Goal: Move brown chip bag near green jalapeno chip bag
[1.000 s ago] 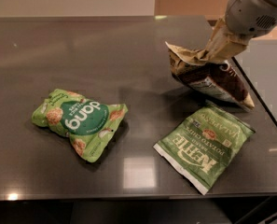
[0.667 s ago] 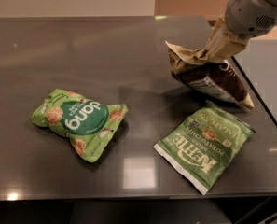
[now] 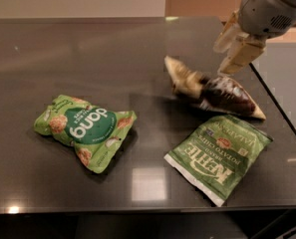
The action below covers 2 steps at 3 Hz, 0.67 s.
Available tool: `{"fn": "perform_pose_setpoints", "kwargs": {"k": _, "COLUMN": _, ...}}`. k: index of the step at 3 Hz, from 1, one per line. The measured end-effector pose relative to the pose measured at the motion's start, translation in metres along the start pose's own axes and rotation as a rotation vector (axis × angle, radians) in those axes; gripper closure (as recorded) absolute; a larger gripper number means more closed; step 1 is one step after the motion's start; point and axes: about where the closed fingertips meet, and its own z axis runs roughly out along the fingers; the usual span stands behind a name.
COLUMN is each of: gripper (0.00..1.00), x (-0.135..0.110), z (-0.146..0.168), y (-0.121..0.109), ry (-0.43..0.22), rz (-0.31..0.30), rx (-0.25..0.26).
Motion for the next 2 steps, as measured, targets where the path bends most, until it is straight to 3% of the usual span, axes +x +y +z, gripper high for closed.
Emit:
{"fn": "perform_pose_setpoints", "kwargs": {"k": 1, "gripper": 0.00, "x": -0.0015, "z": 0.0001, "y": -0.0016, "ry": -0.002, "rz": -0.002, "rx": 0.007}}
{"fn": "perform_pose_setpoints", "kwargs": {"k": 2, "gripper": 0.00, "x": -0.0015, "z": 0.0001, "y": -0.0016, "ry": -0.002, "rz": -0.002, "rx": 0.007}}
